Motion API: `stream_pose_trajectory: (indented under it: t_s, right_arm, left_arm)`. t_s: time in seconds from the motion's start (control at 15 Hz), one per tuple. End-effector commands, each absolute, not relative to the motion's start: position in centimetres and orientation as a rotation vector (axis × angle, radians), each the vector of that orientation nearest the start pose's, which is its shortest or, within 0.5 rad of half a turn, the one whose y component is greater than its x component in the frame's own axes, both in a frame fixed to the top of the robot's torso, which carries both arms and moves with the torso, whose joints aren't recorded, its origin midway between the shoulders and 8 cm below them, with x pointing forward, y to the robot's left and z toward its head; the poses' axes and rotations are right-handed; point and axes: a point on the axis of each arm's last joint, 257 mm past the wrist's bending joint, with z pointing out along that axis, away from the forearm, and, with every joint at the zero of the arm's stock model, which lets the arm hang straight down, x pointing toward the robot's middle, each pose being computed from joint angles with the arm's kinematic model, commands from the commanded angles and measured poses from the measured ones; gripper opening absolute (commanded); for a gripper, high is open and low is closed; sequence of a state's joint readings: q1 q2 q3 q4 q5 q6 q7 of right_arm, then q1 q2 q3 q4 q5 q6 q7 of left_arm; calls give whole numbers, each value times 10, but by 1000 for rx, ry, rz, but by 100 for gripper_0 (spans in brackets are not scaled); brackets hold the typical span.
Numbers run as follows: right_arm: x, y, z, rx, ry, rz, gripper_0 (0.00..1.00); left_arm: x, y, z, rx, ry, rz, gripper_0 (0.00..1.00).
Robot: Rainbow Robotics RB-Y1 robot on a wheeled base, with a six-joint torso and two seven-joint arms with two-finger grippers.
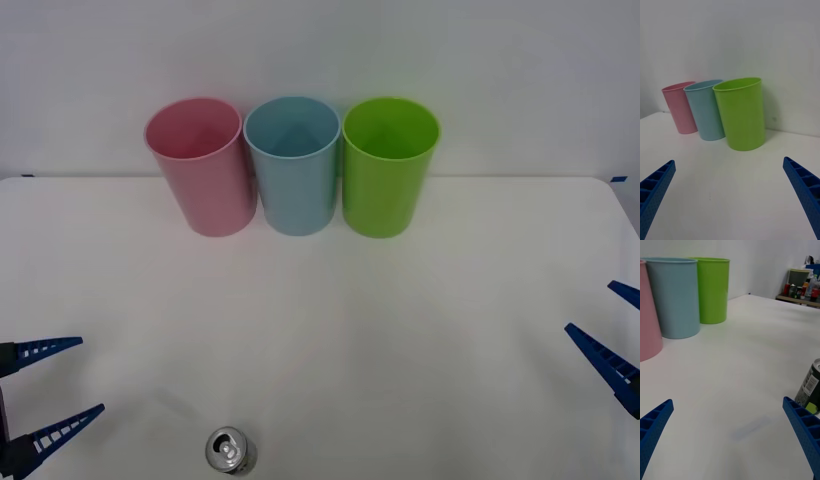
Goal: Grasp the object on the table and drop it into the matching bin: aluminum can to the light blue bin, PET bottle to the pink bin.
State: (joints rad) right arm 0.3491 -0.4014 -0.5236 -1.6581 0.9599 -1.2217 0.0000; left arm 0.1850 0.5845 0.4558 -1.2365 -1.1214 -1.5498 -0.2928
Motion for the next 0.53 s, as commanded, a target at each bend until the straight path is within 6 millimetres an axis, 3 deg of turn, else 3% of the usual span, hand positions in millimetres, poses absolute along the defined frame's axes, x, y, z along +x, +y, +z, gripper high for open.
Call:
stream_pose_trajectory:
  t_s: [0.07,0.27,0.53]
  right_arm:
    - [342,-330,-169,-465,1441,567,100]
    - [342,-330,-169,-465,1441,567,100]
    - [342,-330,-169,-465,1441,567,100]
  left_arm:
    - [312,328,-270,993,1535,-608,100]
    - [317,331,-284,1091,1568,-581,100]
    - [308,327,-301,1194,1623,-622,100]
